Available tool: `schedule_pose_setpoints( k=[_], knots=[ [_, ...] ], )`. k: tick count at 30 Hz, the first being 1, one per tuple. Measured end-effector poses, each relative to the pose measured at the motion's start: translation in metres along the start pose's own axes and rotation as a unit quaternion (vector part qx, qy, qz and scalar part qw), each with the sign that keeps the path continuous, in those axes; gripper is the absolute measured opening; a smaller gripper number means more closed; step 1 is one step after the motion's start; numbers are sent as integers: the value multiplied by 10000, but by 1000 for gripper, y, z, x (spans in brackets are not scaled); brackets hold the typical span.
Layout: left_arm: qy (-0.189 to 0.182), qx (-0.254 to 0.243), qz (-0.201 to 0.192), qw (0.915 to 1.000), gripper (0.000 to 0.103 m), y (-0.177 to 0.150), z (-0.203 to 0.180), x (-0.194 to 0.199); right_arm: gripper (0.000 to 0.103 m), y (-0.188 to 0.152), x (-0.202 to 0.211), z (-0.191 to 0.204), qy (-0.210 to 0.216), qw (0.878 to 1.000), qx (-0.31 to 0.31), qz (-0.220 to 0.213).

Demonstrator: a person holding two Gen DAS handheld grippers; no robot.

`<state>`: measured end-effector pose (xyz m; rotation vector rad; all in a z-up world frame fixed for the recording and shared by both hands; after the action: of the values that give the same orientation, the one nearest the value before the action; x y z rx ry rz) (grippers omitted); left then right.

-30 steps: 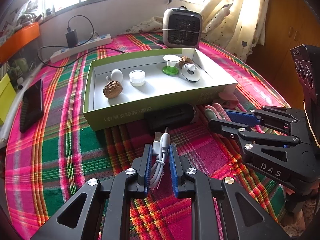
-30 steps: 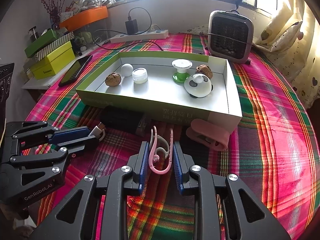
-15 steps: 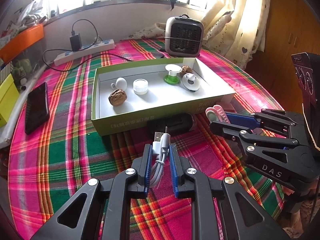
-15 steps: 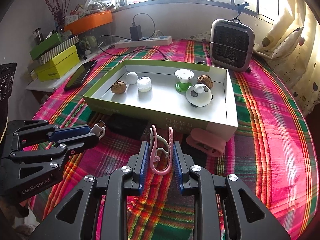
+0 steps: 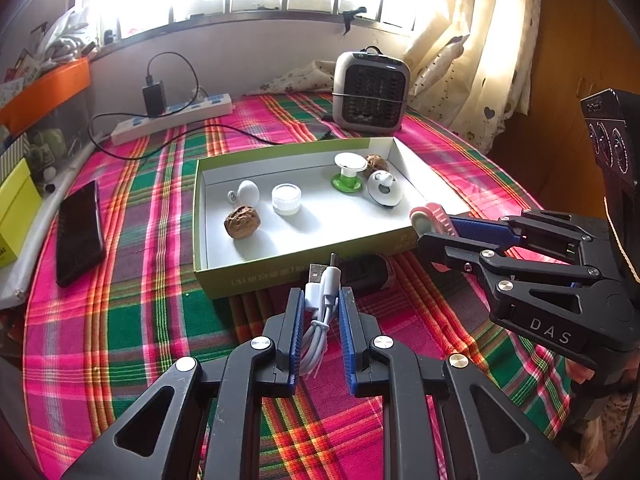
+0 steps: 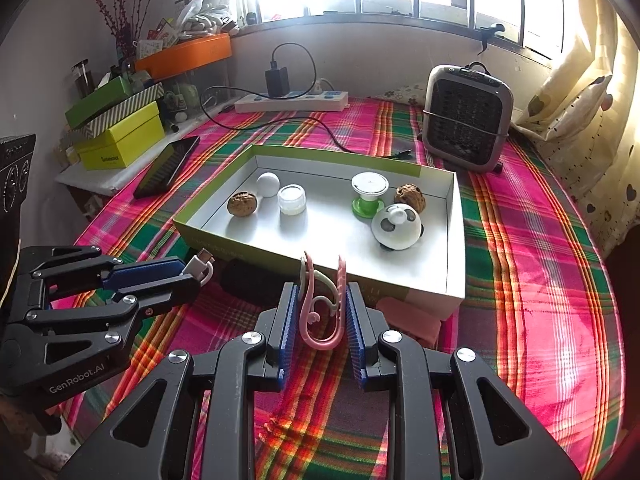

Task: Organize objects
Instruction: 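Carry the white cable and pink hook over the box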

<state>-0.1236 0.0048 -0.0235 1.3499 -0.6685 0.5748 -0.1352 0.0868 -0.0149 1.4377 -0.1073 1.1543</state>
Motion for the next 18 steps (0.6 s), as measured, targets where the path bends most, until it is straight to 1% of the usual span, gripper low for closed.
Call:
schedule_pose_setpoints(
  k=[10, 18],
  knots=[
    [12, 48, -26, 10000, 15, 12, 5, -7, 25, 19, -6, -3, 21, 10000, 96, -16],
    [29, 112, -70, 9999, 15, 30, 12, -16, 25, 45, -16, -10, 11, 9998, 195, -66]
  ],
)
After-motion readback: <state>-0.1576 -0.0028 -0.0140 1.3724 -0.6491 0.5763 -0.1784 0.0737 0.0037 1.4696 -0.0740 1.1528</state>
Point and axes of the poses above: each gripper's, at about its wrist camera, not at the fingertips, and x roughly against the way its jaws point, z to its left, y to its top, the point moved 10 cm from there along -x, roughly the way its jaws point, and after that the axes turned 14 degrees about y, right-handed, at the moved point
